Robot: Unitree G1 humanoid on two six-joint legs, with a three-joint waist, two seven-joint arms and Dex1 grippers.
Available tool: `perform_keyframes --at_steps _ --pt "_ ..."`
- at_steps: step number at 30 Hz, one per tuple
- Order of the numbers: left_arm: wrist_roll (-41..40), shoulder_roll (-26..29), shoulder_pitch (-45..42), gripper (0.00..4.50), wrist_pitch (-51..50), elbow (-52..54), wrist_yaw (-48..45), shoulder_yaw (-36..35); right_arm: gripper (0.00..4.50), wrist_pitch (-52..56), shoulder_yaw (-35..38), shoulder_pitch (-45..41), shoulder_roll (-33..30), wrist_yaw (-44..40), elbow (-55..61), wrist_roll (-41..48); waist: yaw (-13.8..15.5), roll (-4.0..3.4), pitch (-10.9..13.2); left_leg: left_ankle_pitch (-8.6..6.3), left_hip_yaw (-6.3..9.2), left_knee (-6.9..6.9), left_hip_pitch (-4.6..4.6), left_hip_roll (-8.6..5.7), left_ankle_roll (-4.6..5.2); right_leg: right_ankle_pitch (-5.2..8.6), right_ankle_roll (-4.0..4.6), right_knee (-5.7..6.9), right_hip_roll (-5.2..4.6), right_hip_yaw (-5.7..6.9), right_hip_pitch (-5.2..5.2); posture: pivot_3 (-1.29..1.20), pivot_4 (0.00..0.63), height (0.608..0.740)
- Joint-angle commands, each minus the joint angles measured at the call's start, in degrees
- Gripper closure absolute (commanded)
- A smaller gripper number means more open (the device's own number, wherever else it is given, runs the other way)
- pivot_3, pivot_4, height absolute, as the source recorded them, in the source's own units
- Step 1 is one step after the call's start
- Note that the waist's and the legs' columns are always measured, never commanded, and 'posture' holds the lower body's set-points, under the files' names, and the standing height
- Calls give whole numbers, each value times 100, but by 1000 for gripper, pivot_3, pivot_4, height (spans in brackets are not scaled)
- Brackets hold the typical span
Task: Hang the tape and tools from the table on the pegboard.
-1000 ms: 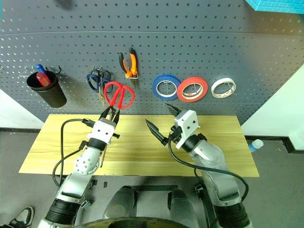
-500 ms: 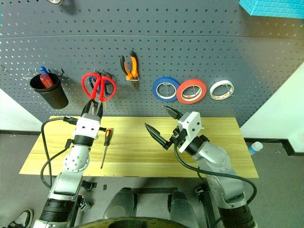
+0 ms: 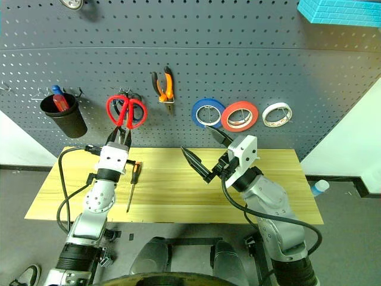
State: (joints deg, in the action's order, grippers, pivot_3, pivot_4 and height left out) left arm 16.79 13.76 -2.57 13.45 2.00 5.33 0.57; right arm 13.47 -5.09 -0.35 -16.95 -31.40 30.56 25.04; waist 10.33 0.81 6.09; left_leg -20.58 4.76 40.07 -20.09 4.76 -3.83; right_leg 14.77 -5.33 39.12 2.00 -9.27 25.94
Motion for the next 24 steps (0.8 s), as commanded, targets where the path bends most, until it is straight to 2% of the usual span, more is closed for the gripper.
perform_keyframes --at_steps 1,7,9,24 --pt "-37 110 -77 3462 191 -21 69 -203 0 -103 40 -42 -8 3 205 28 2 0 0 0 1 0 1 0 0 0 0 0 0 0 0 316 44 677" --pt "-70 137 -177 3462 181 -296 69 -287 0 -64 42 -30 11 87 210 4 8 0 -1 0 0 0 23 0 0 1 0 -1 0 0 -22 313 47 677" --pt "-66 152 -195 3462 224 -382 78 -301 0 -50 36 -21 5 113 224 0 1 0 -1 0 0 -1 65 0 0 2 -1 -1 0 0 -33 308 49 677" --pt "-138 216 -662 3462 257 -877 3 -300 0 1 -21 15 -28 228 302 -25 -21 0 -1 -1 0 -3 69 0 0 11 -14 -1 0 0 -47 302 47 677"
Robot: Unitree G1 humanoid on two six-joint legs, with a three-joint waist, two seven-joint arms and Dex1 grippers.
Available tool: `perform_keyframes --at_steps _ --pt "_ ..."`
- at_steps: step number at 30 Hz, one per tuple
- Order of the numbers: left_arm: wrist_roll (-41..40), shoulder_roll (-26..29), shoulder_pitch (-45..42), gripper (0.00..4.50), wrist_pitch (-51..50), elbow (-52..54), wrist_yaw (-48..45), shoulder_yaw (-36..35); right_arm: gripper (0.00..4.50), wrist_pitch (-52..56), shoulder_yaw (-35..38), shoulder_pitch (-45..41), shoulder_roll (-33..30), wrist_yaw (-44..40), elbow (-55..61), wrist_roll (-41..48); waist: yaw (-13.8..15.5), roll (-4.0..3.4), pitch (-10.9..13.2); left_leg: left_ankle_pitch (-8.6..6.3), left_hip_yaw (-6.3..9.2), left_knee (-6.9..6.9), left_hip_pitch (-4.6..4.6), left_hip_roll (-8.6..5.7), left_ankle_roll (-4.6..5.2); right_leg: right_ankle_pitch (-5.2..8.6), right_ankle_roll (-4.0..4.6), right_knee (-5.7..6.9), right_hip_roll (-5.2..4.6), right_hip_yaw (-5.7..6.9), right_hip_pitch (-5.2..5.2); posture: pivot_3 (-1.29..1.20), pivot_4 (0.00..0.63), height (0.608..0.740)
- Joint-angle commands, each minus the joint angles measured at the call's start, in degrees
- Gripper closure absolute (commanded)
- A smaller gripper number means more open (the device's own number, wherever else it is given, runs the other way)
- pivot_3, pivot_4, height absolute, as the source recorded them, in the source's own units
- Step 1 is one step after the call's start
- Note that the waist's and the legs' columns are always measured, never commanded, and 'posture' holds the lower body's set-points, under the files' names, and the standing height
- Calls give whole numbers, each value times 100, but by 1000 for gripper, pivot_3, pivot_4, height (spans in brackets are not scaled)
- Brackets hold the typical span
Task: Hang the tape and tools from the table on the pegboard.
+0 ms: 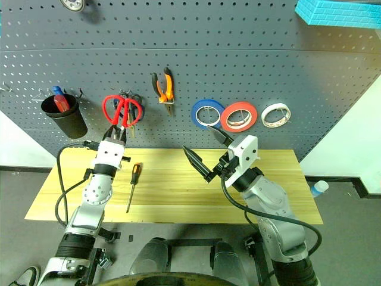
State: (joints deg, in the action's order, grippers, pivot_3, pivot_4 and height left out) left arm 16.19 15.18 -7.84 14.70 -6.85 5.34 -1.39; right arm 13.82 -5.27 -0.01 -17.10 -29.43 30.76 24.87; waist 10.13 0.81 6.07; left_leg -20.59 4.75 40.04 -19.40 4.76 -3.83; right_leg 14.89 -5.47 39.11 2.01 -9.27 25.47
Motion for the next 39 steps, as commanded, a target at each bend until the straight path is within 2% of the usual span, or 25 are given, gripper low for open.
perform_keyframes --at_steps 1,26,33,37,38,39 --pt "-86 80 -151 3462 129 -38 8 -111 0 -35 -3 -19 -14 35 285 -10 -2 0 0 0 0 0 0 0 0 0 0 0 0 0 0 302 47 677" --pt "-57 109 -1733 3462 1160 -3059 210 144 0 14 11 12 -50 142 435 -8 1 3 -2 0 0 -1 0 -1 0 -3 5 -3 1 0 0 274 41 677" --pt "7 143 -1801 3462 1343 -3390 345 178 0 31 -14 -2 -48 160 418 -31 0 3 -2 0 0 -2 0 -1 0 -3 4 -3 1 0 0 275 45 677" --pt "-59 150 -1625 3462 1275 -3241 243 184 0 29 -10 -1 -45 160 407 -44 -1 3 -2 0 0 -2 0 -1 0 -2 2 -3 1 0 0 276 45 677" --pt "-90 144 -1580 2724 1235 -3189 188 186 0 27 -7 -1 -43 159 405 -46 -1 2 -2 0 0 -2 0 -1 0 -2 3 -3 1 0 0 276 45 677" --pt "-133 133 -1530 2412 1189 -3133 120 184 0 24 -6 -1 -43 157 404 -48 -2 2 -2 0 0 -2 0 -1 0 -1 2 -3 1 0 0 276 45 677"
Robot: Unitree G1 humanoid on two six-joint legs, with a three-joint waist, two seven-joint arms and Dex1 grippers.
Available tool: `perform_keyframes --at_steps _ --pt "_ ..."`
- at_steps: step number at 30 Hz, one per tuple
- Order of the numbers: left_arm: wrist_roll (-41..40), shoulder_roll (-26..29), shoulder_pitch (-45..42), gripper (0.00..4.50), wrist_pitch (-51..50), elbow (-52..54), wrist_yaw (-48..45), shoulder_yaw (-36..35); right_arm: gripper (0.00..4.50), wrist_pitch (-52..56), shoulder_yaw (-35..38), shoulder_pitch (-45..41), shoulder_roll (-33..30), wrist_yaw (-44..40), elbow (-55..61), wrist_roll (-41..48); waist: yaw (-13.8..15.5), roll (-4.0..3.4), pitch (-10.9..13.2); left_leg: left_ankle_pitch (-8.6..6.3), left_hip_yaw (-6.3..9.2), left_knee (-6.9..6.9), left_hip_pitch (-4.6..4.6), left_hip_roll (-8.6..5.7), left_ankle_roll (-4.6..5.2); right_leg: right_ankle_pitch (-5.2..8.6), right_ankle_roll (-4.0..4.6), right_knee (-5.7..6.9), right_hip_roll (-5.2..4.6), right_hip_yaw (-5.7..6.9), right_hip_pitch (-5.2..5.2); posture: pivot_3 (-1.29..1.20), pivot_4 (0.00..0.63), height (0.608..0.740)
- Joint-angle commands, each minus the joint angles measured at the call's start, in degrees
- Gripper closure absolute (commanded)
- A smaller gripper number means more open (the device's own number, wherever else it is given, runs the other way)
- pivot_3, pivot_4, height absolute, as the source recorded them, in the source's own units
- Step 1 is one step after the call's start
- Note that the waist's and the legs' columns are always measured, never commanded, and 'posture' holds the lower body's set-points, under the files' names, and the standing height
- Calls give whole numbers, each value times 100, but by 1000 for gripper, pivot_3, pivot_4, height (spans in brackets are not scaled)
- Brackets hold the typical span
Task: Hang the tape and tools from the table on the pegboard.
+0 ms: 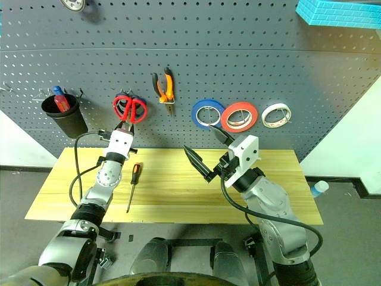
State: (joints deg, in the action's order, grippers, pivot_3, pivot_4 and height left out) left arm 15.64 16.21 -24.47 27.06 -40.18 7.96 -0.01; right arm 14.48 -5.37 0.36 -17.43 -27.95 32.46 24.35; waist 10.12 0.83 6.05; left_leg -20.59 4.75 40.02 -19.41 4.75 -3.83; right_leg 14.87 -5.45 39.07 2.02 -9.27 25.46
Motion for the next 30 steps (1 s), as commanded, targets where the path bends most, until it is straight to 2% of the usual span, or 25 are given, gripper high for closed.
perform_keyframes --at_steps 1,7,14,17,26,30 --pt "-116 14 171 2069 -82 246 -174 35 0 -46 5 -40 -10 7 232 3 -7 0 0 0 0 0 0 0 0 0 0 0 0 0 0 276 45 677" --pt "-159 -30 360 21 -112 497 -136 -7 0 -31 23 -36 9 20 245 25 1 1 1 0 0 0 0 0 0 2 -2 0 0 0 3 278 51 677" --pt "-371 28 882 21 -418 1197 -336 -119 0 -44 15 -1 25 38 265 3 -17 -1 1 -1 -1 -6 1 2 0 4 -4 -3 1 0 5 275 52 677" --pt "-696 -49 1160 21 -1139 1688 -635 -221 0 -53 11 17 22 43 261 -12 -18 -1 1 -1 -1 -5 1 2 0 6 -6 -3 1 0 6 276 53 677" --pt "-1806 -385 1042 21 -5348 2704 -1505 -445 0 14 -64 46 -19 -37 283 30 -100 3 7 -1 -1 -4 1 2 0 11 -12 -4 0 0 15 286 65 677" --pt "-2383 -526 770 21 -6653 2877 -1582 -789 0 397 -202 2 -318 -257 275 60 -164 7 12 -1 0 -6 -1 2 0 10 -12 -4 1 0 17 285 70 677"
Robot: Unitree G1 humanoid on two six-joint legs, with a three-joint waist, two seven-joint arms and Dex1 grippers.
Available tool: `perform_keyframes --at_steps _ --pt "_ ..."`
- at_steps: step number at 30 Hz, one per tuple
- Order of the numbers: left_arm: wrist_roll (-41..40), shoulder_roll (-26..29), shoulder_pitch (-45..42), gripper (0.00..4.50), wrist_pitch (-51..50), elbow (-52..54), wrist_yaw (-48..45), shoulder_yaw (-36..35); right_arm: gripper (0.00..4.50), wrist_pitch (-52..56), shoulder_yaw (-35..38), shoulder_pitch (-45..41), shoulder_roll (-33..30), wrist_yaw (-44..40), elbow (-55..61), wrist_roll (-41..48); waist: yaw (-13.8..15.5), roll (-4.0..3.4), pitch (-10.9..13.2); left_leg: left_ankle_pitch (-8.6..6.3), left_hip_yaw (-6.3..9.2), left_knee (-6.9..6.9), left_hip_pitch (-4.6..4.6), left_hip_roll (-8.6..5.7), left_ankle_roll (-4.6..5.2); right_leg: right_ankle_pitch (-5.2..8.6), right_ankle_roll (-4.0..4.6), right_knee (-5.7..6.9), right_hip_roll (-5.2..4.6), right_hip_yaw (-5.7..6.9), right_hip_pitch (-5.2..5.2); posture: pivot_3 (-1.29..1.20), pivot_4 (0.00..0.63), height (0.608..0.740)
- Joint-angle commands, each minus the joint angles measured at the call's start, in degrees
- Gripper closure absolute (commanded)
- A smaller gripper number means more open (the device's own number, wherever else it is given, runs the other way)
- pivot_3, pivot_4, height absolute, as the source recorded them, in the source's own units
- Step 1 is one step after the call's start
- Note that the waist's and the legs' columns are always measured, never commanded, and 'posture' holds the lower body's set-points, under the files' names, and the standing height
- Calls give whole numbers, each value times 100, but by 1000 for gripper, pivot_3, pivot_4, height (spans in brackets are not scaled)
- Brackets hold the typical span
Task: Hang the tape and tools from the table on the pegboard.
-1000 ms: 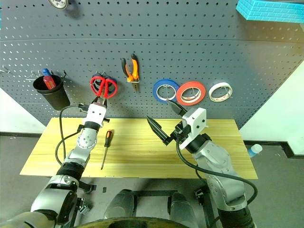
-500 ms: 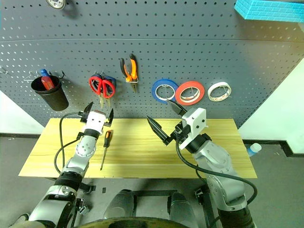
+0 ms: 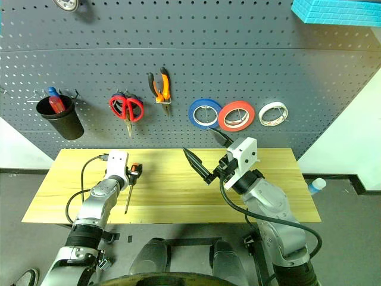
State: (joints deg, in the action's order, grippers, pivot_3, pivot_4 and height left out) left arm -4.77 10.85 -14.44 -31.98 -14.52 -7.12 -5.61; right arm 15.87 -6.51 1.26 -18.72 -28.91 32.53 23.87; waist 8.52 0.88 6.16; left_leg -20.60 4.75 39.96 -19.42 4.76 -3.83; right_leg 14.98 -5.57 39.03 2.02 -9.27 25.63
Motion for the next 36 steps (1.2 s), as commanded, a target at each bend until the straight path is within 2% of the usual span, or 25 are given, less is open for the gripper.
perform_keyframes --at_steps 1,8,16,22,27,36 --pt "-368 25 -268 21 -906 318 -94 -237 0 393 -112 -94 -266 -192 276 131 -14 2 2 0 0 0 1 0 0 0 0 0 0 0 0 284 72 677" --pt "-380 153 -360 21 -1660 277 49 -307 0 436 -332 -114 -328 -226 193 -105 -14 3 4 0 0 -10 1 0 0 0 2 0 1 0 9 286 76 677" --pt "-300 167 -281 21 -1849 558 363 -359 0 385 -526 -91 -349 -338 75 -281 0 12 11 0 0 -10 -1 0 0 1 2 -5 1 -1 9 292 76 677" --pt "-352 235 -459 21 -1733 32 368 -513 0 391 -570 -81 -334 -360 97 -324 -4 19 19 0 0 -12 -2 0 0 1 1 -6 1 0 13 288 82 677" --pt "-285 310 -731 21 -1402 -823 258 -455 0 466 -578 -21 -331 -325 198 -323 -4 19 32 0 0 -21 -3 0 -1 2 1 -11 1 0 18 282 95 677" --pt "-87 368 -1195 21 -1152 -1959 -142 -56 0 557 -538 115 -384 -246 363 -295 4 17 40 3 0 -87 -6 1 -6 -9 20 -65 1 0 23 265 100 677"
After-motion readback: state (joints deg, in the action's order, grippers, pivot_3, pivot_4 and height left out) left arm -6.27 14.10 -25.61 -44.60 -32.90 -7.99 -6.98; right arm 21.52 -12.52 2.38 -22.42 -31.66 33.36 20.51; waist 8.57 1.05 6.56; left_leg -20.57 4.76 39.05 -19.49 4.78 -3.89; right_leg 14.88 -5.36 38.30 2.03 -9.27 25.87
